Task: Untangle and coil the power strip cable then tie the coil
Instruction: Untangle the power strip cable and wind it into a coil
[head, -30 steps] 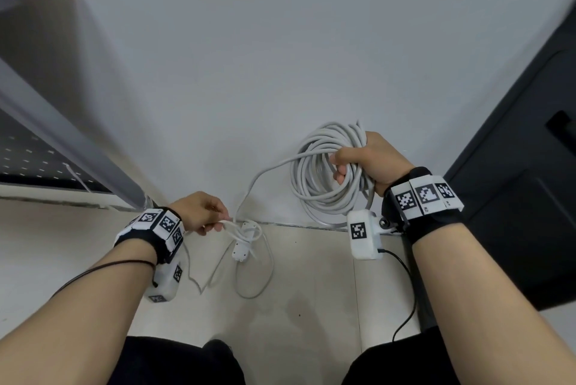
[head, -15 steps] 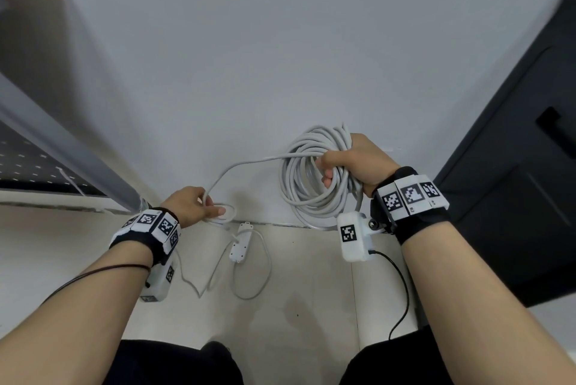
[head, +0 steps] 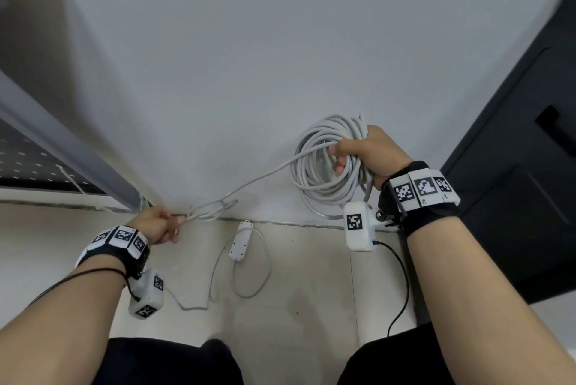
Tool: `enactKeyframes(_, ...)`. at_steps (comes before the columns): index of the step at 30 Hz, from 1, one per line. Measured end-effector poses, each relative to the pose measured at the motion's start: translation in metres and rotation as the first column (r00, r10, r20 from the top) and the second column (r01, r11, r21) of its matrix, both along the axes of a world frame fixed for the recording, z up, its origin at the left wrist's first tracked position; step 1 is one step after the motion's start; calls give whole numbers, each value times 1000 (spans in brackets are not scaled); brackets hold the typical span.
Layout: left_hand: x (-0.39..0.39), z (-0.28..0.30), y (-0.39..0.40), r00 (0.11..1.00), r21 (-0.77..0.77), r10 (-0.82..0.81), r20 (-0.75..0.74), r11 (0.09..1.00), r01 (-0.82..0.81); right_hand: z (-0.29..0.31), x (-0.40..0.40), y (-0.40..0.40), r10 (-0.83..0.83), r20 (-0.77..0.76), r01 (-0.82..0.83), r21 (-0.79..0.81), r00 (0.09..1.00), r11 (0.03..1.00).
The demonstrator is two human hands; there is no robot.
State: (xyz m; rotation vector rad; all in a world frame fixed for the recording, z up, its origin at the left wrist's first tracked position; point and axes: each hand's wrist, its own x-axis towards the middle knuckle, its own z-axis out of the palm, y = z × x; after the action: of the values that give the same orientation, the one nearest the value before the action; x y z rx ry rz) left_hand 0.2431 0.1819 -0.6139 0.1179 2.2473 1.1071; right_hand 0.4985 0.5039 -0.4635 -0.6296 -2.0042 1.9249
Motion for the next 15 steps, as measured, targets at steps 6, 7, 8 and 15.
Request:
enactKeyframes(6,-10,-20,-31,989,-358,145,-40,921,-150,7,11,11,-47,-65,41,-96,997,995)
enactKeyframes(7,-11,-23,-35,985,-373,169,-38,912,-171,8,13,13,-54,-77,47,-100,996,994)
enactKeyframes(8,-12,-26,-36,982,-382,186,-33,906,-184,8,14,15,-62,-87,52,-104,994,993)
enactKeyframes(15,-10,-16,-17,981,-190,191,-45,962,-196,9,10,13,-67,-88,56,-127,994,990)
